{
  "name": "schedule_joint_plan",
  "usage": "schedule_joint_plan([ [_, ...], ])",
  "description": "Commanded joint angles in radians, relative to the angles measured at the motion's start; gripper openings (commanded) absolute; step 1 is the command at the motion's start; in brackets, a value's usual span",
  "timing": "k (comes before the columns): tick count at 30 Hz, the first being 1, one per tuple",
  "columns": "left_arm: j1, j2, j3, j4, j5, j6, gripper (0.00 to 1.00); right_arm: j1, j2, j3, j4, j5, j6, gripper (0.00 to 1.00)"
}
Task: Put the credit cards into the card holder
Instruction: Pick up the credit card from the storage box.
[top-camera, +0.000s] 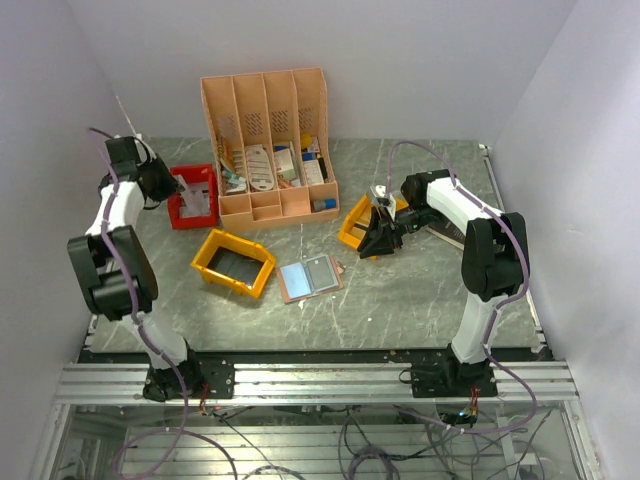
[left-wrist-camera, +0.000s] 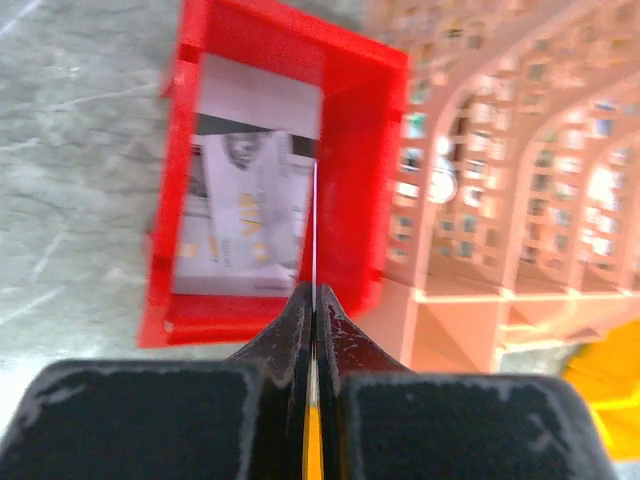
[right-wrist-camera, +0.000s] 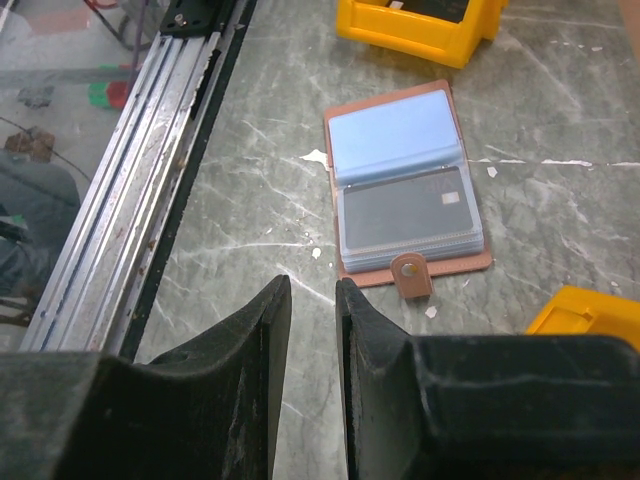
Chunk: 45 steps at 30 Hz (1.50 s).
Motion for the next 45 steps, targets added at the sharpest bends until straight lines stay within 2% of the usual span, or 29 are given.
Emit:
schedule_joint_plan([
  [1,0.028,-0.173,-0.138,0.263,0.236,-0.104,0.07,-0.007,-0.021,0.002,-0.007,-0.024,0.005,0.25],
  [9,0.038,-0.405,-0.383,0.585,0.465,-0.257,0.07,-0.008,-0.037,0.019,-0.002,-0.01,0.012,0.24],
  [11,0.034,-0.452,-0.461,0.725,0.538,-0.358,0.07,-0.007,-0.042,0.039,0.067,0.02,0.153,0.24],
  [14,0.007,-0.515,-0.594,0.977,0.608,-0.548,0.07,-0.006,-0.096,0.025,0.384,0.15,0.61,0.25],
  [17,-0.071,-0.563,-0.668,1.121,0.635,-0.63,0.07,-0.007,-0.176,-0.015,0.575,0.221,0.783,0.27],
  [20,-0.176,-0.621,-0.695,1.153,0.642,-0.612,0.07,-0.006,-0.23,-0.005,0.65,0.216,0.841,0.33],
  [22,-0.24,-0.659,-0.707,1.16,0.634,-0.576,0.07,-0.006,-0.252,0.025,0.652,0.183,0.856,0.43],
  [26,-0.364,-0.688,-0.73,1.2,0.629,-0.529,0.07,-0.006,-0.284,0.088,0.618,0.083,0.878,0.54],
  [32,-0.491,-0.659,-0.772,1.354,0.608,-0.561,0.07,-0.005,-0.336,0.115,0.565,-0.097,0.907,0.59],
  [35,-0.559,-0.656,-0.783,1.374,0.572,-0.542,0.07,0.001,-0.363,0.078,0.596,-0.172,0.972,0.61],
  [40,-0.662,-0.67,-0.785,1.276,0.467,-0.466,0.07,0.034,-0.426,-0.053,0.804,-0.159,1.169,0.62],
  [45,-0.735,-0.663,-0.848,1.396,0.361,-0.54,0.07,0.054,-0.458,-0.203,1.102,-0.181,1.429,0.61],
])
